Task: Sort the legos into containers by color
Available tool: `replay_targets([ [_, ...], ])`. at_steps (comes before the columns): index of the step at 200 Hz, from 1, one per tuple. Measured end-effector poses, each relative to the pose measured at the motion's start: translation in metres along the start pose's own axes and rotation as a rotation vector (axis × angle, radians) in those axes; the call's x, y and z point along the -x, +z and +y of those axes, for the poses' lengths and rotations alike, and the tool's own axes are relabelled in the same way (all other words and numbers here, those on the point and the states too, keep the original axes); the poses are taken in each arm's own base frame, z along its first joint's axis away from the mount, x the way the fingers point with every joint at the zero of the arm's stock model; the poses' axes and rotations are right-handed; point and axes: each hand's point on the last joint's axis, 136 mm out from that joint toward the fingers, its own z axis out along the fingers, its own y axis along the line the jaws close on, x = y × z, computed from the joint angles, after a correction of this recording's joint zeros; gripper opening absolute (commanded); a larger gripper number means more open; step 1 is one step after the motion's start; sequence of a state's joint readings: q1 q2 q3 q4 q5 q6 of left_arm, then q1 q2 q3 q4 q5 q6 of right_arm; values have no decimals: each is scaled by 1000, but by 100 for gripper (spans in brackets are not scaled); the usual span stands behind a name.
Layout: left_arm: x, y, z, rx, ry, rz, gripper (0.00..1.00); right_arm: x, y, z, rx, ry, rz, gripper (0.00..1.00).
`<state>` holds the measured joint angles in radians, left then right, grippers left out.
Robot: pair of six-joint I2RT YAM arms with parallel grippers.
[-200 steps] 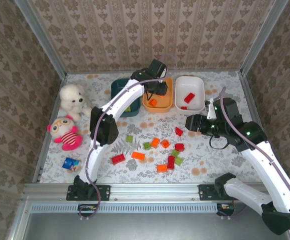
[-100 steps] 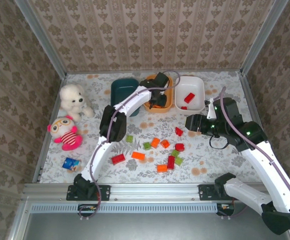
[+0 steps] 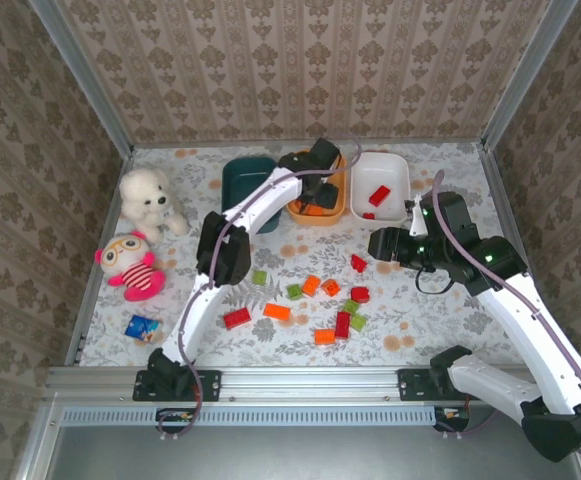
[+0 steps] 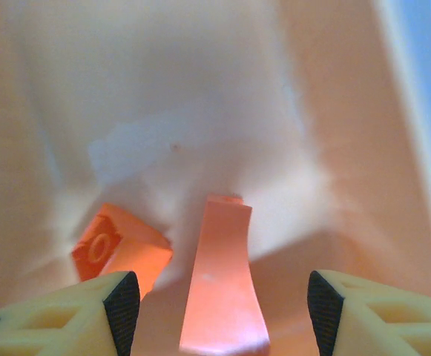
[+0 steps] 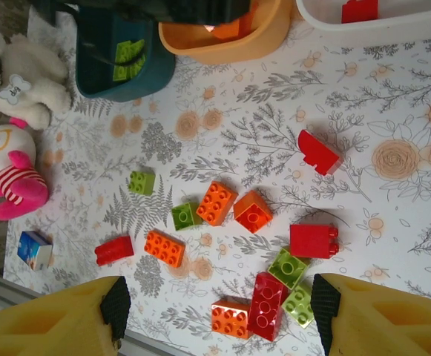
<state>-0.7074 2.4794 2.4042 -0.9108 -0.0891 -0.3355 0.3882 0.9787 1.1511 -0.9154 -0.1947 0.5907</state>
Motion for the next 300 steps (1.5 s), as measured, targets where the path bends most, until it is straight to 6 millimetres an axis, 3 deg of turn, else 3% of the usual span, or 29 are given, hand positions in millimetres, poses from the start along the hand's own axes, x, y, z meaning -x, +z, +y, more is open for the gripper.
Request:
replay_targets([
  [21,26,-57,5,-25,-68,-102,66,-3,9,8,-3,-59,34,68],
  [45,38,-143,39,-51,-211,-226,66,-13,23,38,33,-212,94,70],
  [62,27,-192,78,-47,-332,-303,66,-24,37,65,82,-342,135,73],
  [85,-17,-238,131,-9,-497,-353,65,-54,68,101,148,-548,228,75],
  [113,-77,-266,161,26,-615,-367,65,-104,120,135,229,-825,345,79],
  [140,-129,-299,175,48,-683,-407,66,-157,158,150,331,-1082,442,81],
  [154,-147,-320,176,44,-703,-446,65,-173,176,154,374,-1178,466,82],
  [192,-193,-359,179,34,-753,-520,66,-189,222,161,439,-1328,467,85],
  [228,-224,-365,182,62,-765,-487,66,-195,255,178,466,-1419,432,88],
  [262,-241,-367,184,90,-767,-451,66,-211,277,182,454,-1490,434,89],
  [300,-245,-377,184,101,-749,-449,66,-220,300,179,398,-1536,430,86],
])
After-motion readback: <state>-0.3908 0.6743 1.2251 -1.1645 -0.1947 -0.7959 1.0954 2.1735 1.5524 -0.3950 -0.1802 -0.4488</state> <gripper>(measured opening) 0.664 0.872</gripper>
